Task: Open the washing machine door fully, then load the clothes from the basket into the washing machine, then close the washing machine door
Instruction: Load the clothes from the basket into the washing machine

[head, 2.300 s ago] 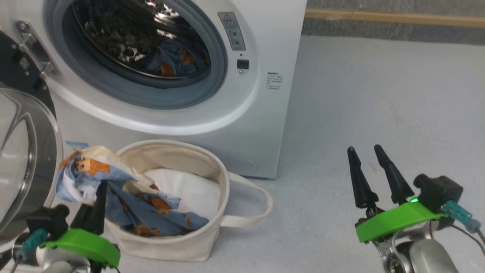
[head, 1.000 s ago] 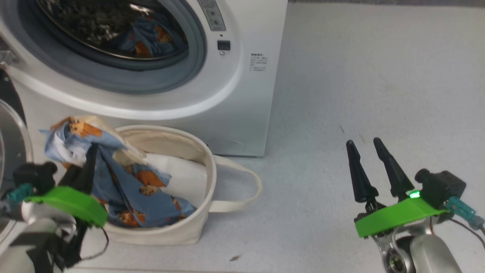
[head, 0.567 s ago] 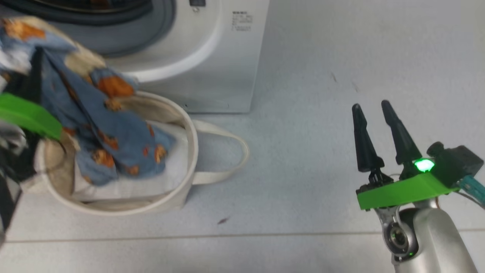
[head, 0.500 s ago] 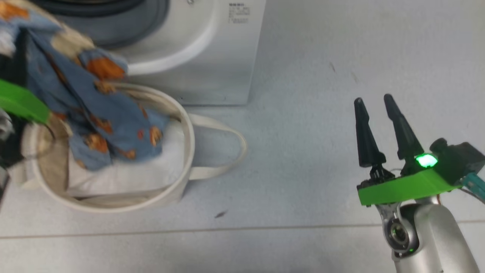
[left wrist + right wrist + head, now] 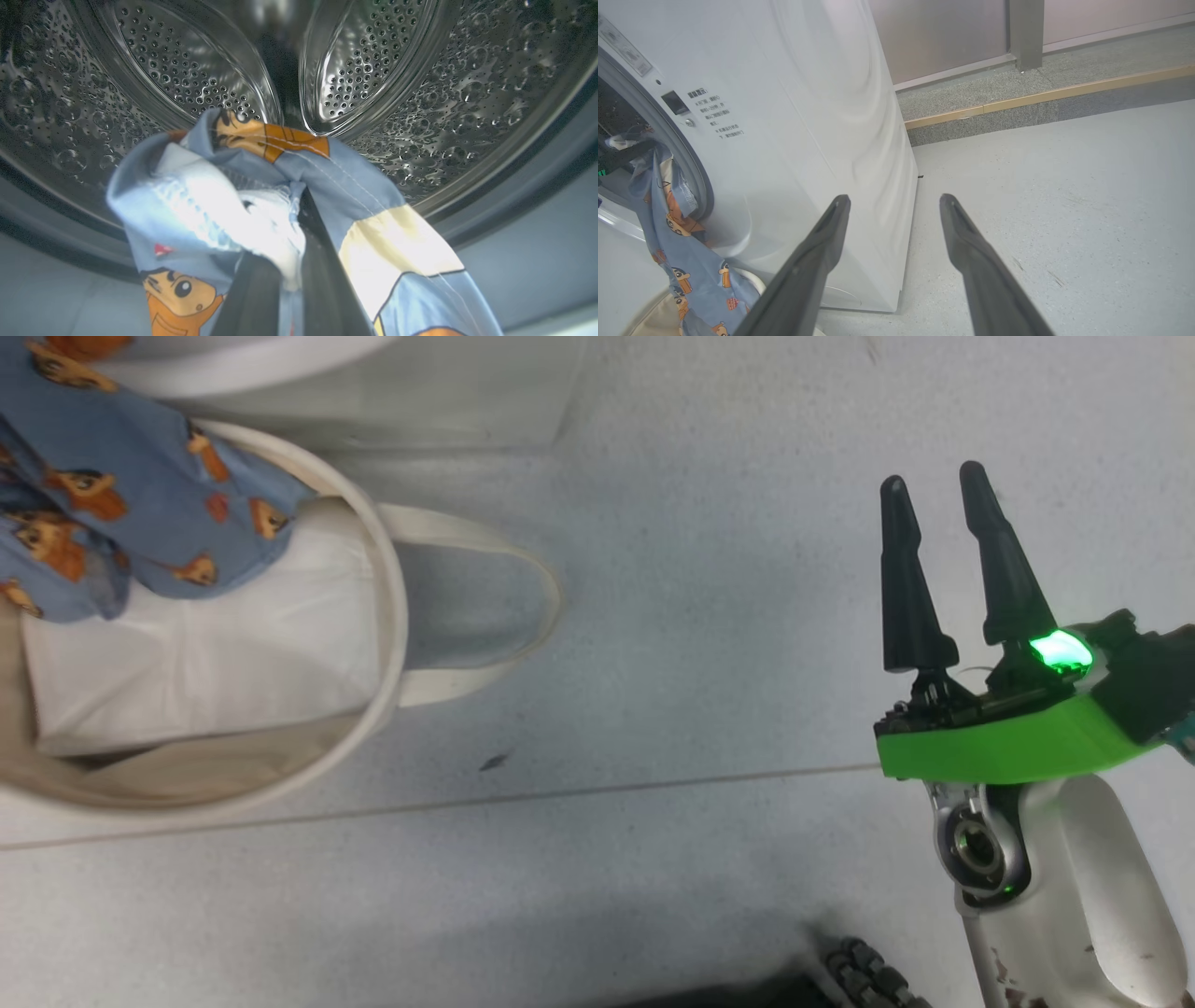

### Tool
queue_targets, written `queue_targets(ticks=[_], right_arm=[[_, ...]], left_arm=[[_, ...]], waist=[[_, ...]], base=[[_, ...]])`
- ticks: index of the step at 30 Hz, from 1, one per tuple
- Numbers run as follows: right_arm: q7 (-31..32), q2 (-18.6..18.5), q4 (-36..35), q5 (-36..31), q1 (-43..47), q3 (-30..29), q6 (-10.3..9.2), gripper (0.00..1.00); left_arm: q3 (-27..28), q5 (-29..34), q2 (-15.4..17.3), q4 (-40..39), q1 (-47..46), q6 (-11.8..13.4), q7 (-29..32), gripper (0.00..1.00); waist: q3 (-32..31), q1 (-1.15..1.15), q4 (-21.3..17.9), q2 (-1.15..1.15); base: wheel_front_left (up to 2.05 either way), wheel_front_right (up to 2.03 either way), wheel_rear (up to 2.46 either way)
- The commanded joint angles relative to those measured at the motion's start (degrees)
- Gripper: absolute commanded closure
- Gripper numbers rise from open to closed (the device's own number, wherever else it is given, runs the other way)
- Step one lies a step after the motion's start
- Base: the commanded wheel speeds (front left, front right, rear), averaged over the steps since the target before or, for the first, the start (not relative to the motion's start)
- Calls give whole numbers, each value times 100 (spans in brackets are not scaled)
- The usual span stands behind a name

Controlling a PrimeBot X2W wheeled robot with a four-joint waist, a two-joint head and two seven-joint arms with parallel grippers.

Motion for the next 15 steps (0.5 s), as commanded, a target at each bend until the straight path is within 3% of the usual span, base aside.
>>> queue_targets(ticks=[1,9,15], right_arm=[[-70,-6,-207,27,21,135,6,0],[-172,-6,-161,43,-74,204,6,0],[-227,-6,-137,45,-74,244,6,0]], left_arm=[[54,-105,416,0,-431,9,21,100],[-633,-316,581,390,-1524,8,-29,100],[-929,-364,648,736,-2264,8,-490,100]], waist=[[313,-2,-131,0],[705,-2,-231,0],[846,-2,-299,0]], base=[[0,0,0],[0,0,0],[0,0,0]])
